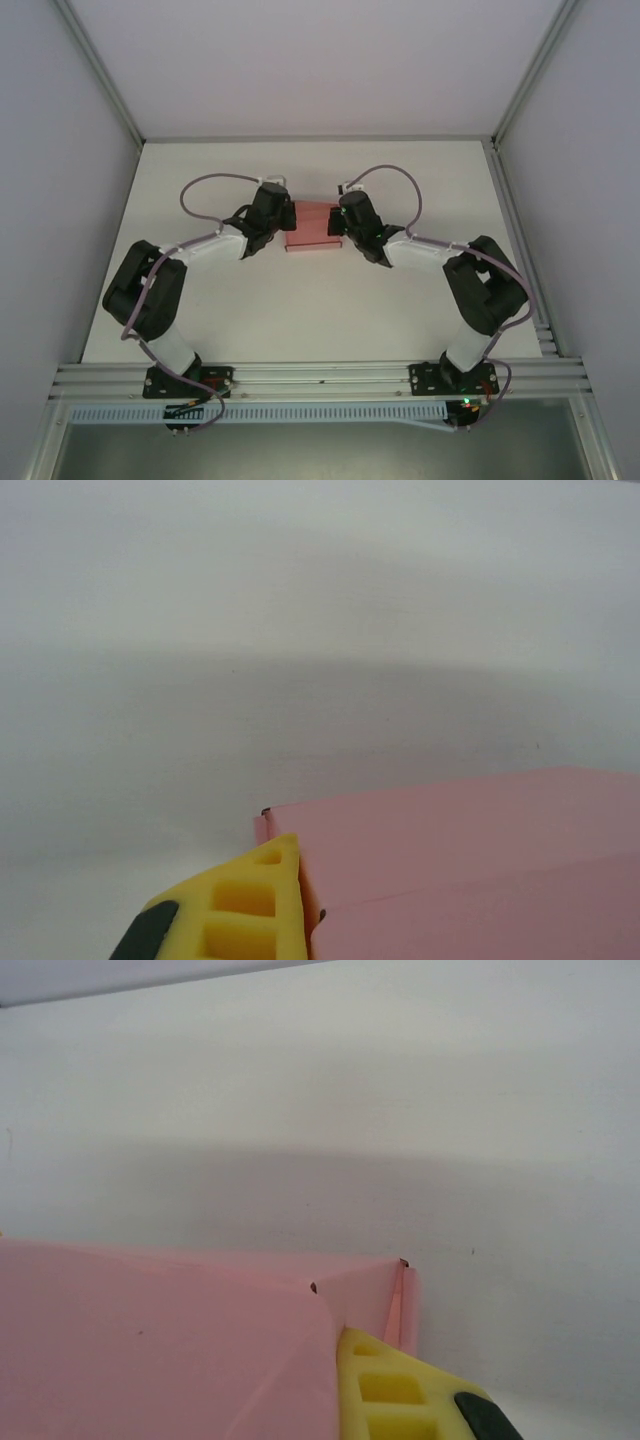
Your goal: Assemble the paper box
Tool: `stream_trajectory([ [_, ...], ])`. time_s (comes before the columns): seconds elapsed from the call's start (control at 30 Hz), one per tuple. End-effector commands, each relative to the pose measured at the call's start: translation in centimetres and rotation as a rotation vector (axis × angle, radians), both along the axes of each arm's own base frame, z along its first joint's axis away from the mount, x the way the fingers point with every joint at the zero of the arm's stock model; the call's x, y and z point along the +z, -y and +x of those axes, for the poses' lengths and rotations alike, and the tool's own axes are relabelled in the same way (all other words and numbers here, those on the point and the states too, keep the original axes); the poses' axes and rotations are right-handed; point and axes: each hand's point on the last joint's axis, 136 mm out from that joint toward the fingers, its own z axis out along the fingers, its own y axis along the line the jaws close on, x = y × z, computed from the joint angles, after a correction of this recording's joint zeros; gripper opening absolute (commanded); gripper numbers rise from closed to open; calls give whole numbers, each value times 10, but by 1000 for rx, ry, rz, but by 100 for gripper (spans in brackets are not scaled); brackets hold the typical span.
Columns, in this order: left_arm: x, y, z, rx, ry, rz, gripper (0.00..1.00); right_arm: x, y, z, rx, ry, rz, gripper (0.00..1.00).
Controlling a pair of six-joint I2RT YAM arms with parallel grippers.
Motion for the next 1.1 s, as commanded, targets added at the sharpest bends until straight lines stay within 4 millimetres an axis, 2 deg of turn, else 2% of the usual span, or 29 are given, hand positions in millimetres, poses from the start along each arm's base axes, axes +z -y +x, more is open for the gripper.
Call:
stream_trajectory([
  [0.0,15,8,11,24,62,-121,0,-11,1,-5,25,15,13,0],
  [0.1,6,10,-2,-15,80,-116,0,-25,9,-13,23,15,-2,0],
  [0.3,-7,18,-35,-115,139,-119,8,-49,20,-28,42,21,-39,0],
  [0.4,-4,20,-48,-151,165,-79,20,-52,29,-34,34,26,-56,0],
  [0.5,1,17,-54,-137,152,-75,27,-55,32,-42,45,21,-98,0],
  [0.63,23,15,-62,-137,168,-64,61,-59,39,-49,26,22,-183,0],
  [0.73,36,4,-67,-98,160,-44,100,-57,38,-53,28,24,-192,0],
  [0.87,52,-12,-77,-51,161,-3,100,-59,44,-57,12,29,-223,0],
  [1.07,68,-47,-86,157,56,-68,100,-53,39,-61,27,49,-238,0],
])
